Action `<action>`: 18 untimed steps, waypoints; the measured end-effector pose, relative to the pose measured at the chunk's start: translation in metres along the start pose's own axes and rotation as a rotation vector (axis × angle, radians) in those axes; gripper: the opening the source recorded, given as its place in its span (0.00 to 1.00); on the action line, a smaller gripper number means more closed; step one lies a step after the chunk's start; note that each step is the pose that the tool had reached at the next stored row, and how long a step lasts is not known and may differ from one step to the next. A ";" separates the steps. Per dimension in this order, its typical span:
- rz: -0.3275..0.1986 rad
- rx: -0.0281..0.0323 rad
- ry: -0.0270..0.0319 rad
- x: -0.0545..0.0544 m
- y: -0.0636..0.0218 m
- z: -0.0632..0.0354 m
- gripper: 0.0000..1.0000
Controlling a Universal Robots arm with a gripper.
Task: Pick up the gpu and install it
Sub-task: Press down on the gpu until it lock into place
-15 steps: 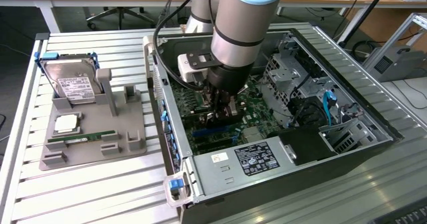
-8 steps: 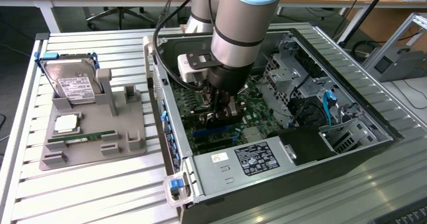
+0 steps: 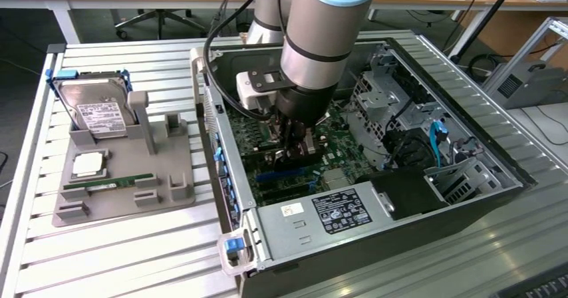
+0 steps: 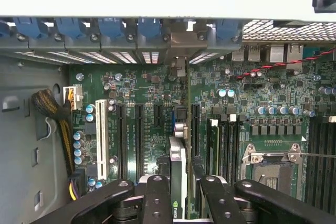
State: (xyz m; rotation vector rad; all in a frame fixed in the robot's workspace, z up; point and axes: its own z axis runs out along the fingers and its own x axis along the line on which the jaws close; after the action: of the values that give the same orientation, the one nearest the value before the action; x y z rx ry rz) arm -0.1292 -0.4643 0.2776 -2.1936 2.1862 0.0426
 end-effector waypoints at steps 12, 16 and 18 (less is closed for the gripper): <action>0.004 -0.0286 0.0003 0.001 0.0000 0.0000 0.27; 0.007 -0.0394 0.0008 0.001 0.0000 0.0006 0.27; 0.007 -0.0395 0.0009 0.001 0.0000 0.0008 0.27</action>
State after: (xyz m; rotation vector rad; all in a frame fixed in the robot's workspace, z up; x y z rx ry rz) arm -0.1292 -0.4655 0.2768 -2.2069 2.2123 0.0858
